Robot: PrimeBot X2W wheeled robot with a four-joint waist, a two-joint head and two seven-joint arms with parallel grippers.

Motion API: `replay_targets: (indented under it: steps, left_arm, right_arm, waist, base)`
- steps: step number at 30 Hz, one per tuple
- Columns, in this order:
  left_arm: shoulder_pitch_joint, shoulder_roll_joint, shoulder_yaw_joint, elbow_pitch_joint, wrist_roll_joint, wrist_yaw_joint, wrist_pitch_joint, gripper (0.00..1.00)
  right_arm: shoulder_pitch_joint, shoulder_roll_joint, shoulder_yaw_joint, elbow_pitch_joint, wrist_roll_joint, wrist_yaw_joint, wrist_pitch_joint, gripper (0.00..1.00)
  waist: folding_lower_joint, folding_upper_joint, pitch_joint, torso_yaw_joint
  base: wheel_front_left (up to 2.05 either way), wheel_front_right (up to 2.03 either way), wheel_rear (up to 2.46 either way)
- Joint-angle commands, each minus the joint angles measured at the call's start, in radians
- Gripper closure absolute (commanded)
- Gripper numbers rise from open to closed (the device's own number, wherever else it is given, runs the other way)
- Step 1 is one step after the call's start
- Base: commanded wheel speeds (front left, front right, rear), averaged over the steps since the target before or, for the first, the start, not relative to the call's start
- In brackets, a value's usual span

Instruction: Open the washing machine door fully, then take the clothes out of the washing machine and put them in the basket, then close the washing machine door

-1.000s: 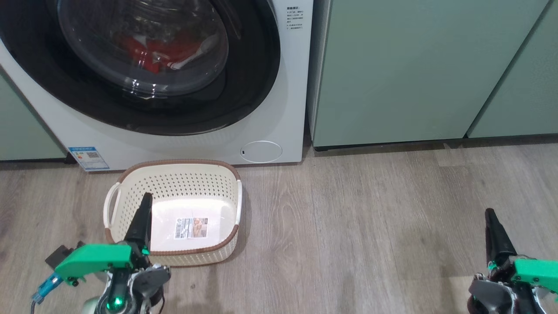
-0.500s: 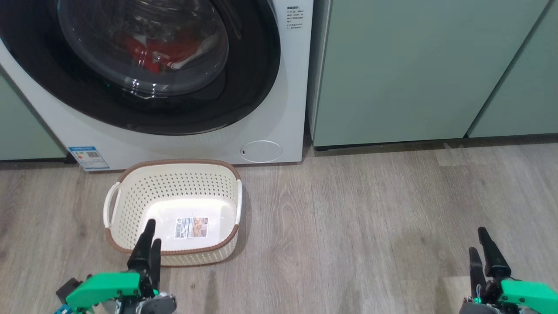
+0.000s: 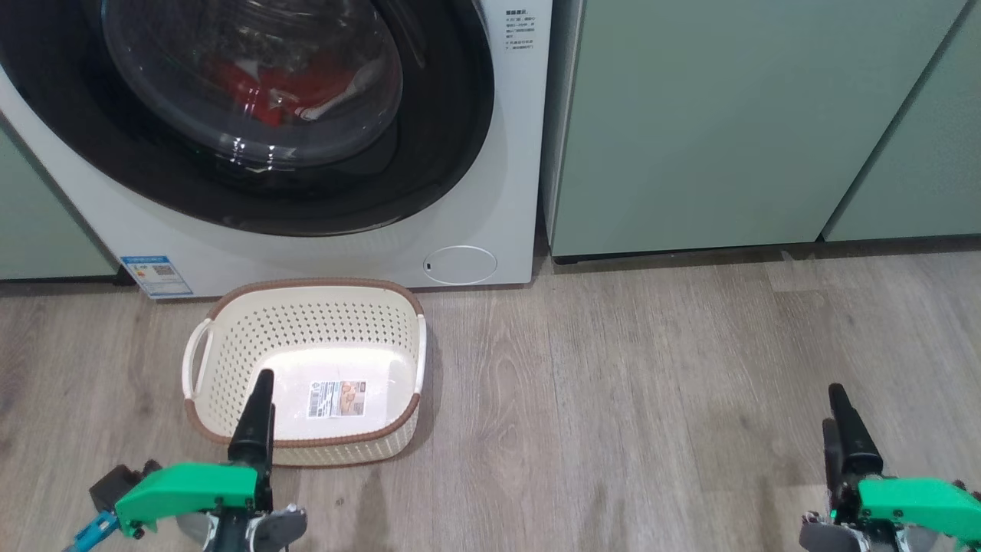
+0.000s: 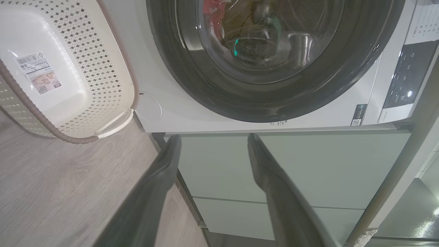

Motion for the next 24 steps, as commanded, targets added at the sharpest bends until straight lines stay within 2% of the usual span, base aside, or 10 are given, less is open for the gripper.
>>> replay_targets:
  steps: [1,14,24]
  left_arm:
    - [-0.054,0.011,0.013,-0.040,0.035,-0.002,-0.016,0.00]
    - [-0.069,0.009,0.029,-0.064,0.254,-0.002,-0.052,0.00]
    - [-0.079,0.011,0.013,-0.086,0.415,0.016,-0.081,0.00]
  right_arm:
    - [-0.055,-0.009,0.011,-0.042,-0.034,0.002,-0.012,0.00]
    - [-0.070,-0.012,0.028,-0.067,-0.235,0.003,-0.050,0.00]
    - [-0.083,-0.014,0.052,-0.092,-0.388,0.003,-0.081,0.00]
  waist:
    - [0.0000,0.0000,0.000,0.000]
    - [0.0000,0.0000,0.003,0.003]
    - [0.0000,0.0000,0.005,0.003]
  base:
    - [0.00,0.00,0.00]
    - [0.00,0.00,0.00]
    - [0.00,0.00,0.00]
